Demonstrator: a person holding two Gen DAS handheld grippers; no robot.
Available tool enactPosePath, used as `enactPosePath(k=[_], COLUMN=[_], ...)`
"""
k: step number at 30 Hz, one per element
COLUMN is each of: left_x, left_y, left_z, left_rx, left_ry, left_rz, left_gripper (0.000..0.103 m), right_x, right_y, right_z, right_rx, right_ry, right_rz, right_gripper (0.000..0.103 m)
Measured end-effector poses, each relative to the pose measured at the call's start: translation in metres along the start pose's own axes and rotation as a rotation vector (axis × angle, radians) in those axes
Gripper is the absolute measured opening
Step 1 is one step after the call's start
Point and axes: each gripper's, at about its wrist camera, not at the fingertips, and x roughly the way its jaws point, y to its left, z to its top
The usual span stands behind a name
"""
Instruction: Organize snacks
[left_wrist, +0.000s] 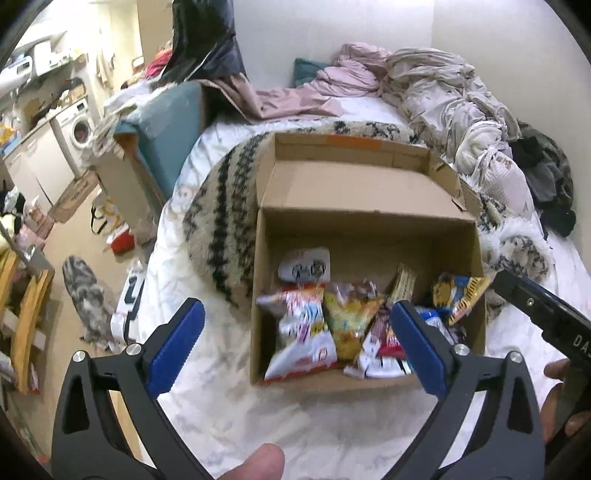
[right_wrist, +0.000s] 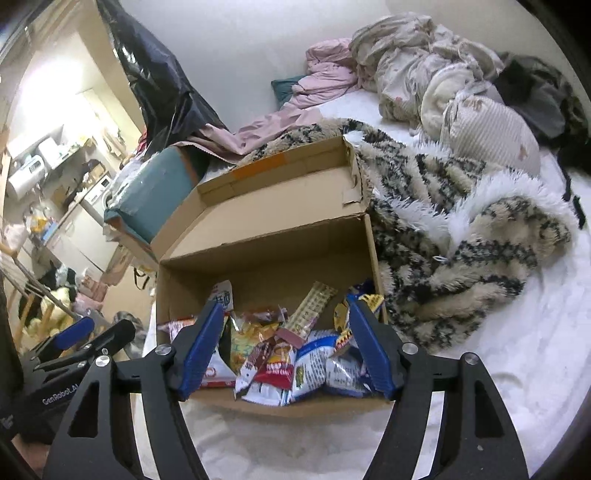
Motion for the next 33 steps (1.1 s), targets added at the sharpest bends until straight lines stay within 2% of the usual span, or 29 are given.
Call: enactPosePath(k=[4,8,11,14,16,17,22,27,29,33], left_x=[-0.017,-0.035,-0.046,-0.056,-0.063,-0.066,-0.074,-0.064,-0.058,-0.052], left_y=[0.004,0.01,0.015,0.024,0.029,0.031,0.034,0.037,0.04,0.045], left_z=[-0.012,-0.024,-0.034,-0.045,-0.052,-0.056,-0.074,-0.09,-0.093,-0.09], left_rx=[0.008,0.03,0.056,0.044,0.026,0.017,0.009,-0.01,-0.033,-0.066], left_ry=[-0.031,-0.07,-0.081,-0.088,-0.095,-0.101,-0.118,-0.083,-0.071,-0.08], left_rz=[0.011,0.006,0.034,0.028,0.017,0.014,0.03,-0.013,-0.034,-0.021], left_gripper=[0.101,0.101,0.101,0.101,0.101,0.101,0.101,0.103,0.103,0.103], right_x=[-0.012,-0.025,-0.038,-0.052,-0.062,-0.065,-0.079,-0.085,-0.084,-0.073], right_y=[0.008,0.016,0.023,0.027,0.028,0.028,0.03,0.041,0.044,0.045], right_z=[-0.008,-0.025,-0.035,-0.045,-0.051,-0.053,-0.071,-0.085,-0.089,-0.093], right_rx=[-0.01,-0.045,-0.074,-0.083,-0.08,-0.082,-0.086,-0.14,-0.155,-0.169], right_ry=[-0.012,-0.014,-0.025,-0.047,-0.065,-0.07,-0.085,-0.122,-0.126,-0.134], right_rz=[-0.009,-0.04,-0.043,-0.038,-0.031,-0.04,-0.078,-0.121,-0.136,-0.179], right_gripper=[0.082,0.082,0.083,0.091,0.102,0.103,0.103,0.103,0.103,0.103])
